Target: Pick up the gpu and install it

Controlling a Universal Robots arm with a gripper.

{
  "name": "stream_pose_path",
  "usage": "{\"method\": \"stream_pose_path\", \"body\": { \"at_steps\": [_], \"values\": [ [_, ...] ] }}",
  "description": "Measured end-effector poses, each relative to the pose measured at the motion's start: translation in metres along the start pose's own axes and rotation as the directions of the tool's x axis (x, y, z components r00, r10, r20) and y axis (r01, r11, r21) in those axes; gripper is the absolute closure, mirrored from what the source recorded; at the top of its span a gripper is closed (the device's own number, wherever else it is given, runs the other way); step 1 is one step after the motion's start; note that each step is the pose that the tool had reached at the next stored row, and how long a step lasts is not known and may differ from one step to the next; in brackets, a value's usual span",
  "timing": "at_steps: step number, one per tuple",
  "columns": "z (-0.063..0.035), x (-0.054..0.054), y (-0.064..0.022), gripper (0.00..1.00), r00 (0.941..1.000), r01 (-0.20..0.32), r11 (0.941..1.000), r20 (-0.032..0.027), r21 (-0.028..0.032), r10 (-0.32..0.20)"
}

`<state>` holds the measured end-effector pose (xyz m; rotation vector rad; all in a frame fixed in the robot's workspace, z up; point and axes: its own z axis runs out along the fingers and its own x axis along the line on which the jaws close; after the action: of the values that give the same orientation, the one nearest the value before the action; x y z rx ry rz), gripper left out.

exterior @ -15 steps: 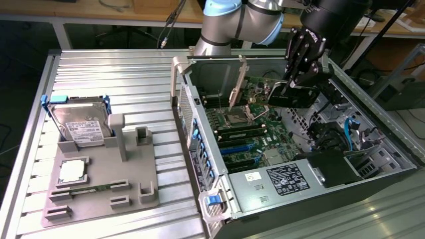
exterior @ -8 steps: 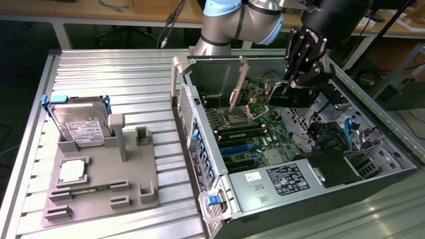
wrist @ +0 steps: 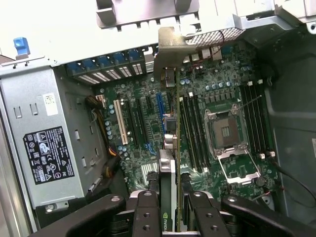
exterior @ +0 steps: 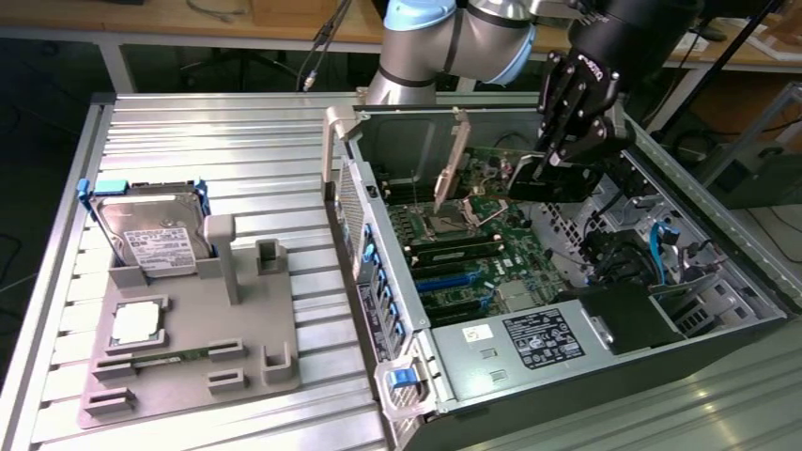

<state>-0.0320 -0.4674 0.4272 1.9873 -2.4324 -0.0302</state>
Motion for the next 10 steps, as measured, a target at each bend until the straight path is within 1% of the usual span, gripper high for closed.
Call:
{"method": "stream_pose_path", "body": {
  "at_steps": [10],
  "values": [
    [0.0,-0.0002,-0.0011,0.73,0.9985,0.055,0.9985,-0.0008,-0.0006,-0.055]
  ]
}}
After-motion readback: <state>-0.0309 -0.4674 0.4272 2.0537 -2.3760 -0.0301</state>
